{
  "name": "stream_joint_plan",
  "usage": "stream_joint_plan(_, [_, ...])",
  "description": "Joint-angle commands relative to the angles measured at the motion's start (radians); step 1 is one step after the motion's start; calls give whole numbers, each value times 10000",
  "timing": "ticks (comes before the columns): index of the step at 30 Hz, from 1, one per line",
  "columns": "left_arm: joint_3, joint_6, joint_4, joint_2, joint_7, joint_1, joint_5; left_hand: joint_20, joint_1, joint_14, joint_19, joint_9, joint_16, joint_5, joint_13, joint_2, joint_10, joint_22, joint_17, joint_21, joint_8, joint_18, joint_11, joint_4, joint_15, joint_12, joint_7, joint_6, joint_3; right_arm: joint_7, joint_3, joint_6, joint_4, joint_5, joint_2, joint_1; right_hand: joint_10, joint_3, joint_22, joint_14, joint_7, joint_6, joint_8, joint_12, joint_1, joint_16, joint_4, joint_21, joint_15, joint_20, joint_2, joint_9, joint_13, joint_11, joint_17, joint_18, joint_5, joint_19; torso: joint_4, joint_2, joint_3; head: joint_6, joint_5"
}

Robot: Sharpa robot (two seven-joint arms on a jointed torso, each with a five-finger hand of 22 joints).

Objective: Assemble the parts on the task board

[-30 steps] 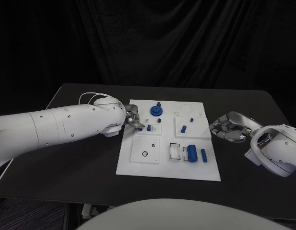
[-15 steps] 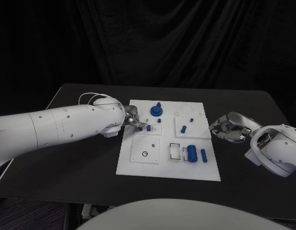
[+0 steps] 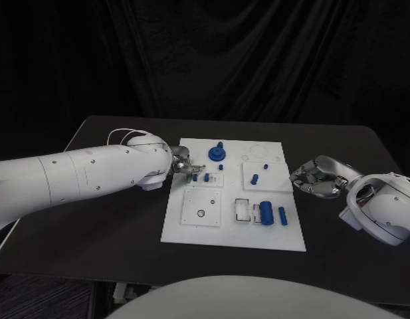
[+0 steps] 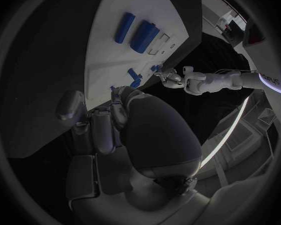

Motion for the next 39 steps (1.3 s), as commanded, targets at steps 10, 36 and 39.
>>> stream_joint_plan(10, [-41,-31,-60,-49,404,-84,22,43,-30,1038,130,710,27,624,2628,607,1056,1912,2635,-81,363,85,29,-2,68,-5,-52,-263,100,-181,6,92,-5,-18,-2,-7,-61,64,1281,-64,80,22,-21,-35,-40,-73,4,-49,40,1,58,-17,-8,41,643,154,55,-72,-2,5,3,-1,9])
stream_joint_plan(36, [-40,-4162,-285,-782,6497,-65,-1325,1022,6283,-2628,-3078,1705,-3434,-711,-2252,-1893,-7984,825,-464,-4562,332,783,1347,-1264,1266,-9036,1074,-3963,704,-21,6,-153,88,-18,-157,-6,-48,64,1285,-51,84,35,-15,-24,-85,-58,16,-41,46,5,37,-18,4,48,663,151,74,-65,5,2,1,-1,79])
stream_joint_plan(39, [-40,-4020,-574,-571,6928,-77,-1891,1068,6714,-2627,-3087,587,-3536,-701,-3899,-2239,-8278,808,-858,-4482,-26,878,1368,-1152,1133,-10373,869,-4266,1305,2,6,-158,90,-18,-153,-6,-48,64,1285,-51,84,35,-15,-24,-85,-58,16,-41,46,5,37,-18,4,48,663,151,74,-65,-10,3,6,-1,79])
